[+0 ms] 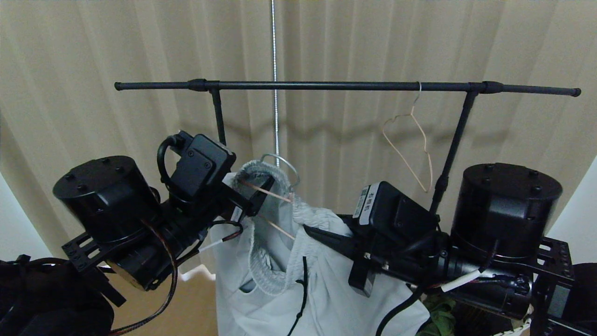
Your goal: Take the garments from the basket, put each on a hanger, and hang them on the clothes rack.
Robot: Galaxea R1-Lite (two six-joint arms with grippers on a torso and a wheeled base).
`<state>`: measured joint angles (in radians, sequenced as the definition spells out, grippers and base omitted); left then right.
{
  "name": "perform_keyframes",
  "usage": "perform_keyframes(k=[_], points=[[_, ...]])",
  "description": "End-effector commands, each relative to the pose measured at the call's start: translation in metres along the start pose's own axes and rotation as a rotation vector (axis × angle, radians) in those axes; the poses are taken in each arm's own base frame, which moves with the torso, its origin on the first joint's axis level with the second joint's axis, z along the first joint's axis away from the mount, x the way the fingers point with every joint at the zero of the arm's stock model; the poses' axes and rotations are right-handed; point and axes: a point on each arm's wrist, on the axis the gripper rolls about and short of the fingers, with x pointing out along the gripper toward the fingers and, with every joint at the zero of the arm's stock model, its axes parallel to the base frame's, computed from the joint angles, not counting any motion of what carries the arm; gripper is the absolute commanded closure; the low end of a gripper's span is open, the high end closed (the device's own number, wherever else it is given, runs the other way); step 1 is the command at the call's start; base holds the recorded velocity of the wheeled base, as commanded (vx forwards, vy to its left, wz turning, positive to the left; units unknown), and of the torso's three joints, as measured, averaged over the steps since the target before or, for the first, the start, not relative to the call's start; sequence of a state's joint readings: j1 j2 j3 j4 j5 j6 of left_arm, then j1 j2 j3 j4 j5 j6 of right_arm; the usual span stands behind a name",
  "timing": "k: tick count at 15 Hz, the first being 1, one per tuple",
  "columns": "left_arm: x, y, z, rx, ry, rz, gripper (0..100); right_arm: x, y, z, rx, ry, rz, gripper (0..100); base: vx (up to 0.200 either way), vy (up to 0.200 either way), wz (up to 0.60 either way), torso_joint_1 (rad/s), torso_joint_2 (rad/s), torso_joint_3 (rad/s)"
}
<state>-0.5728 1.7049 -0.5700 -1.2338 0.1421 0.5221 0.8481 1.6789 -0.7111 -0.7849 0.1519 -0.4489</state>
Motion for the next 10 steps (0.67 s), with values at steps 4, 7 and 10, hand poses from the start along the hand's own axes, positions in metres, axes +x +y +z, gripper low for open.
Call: perform_keyframes(k=[4,7,10], points=[[-0.0015,-0.0010,-0.0027,0.001,0.011,-0.003,100,-0.0016,0.0026,0.0016,-0.003,-0.006,0.009,100,0.000,0.000,0.00,0.000,0.00,0.000],[-0.0023,-0.0021,-0.0048,0.006,0.020,-0.009,100,-0.0015,0.0020,0.0018,-0.002,-0.007,0.007,100,0.000,0.000,0.00,0.000,0.00,0.000],[-0.0028,-0.0024,-0.0054,0.006,0.023,-0.010,100,-0.0019,0.0019,0.0021,-0.003,-0.008,0.005,100,0.000,0.000,0.00,0.000,0.00,0.000]])
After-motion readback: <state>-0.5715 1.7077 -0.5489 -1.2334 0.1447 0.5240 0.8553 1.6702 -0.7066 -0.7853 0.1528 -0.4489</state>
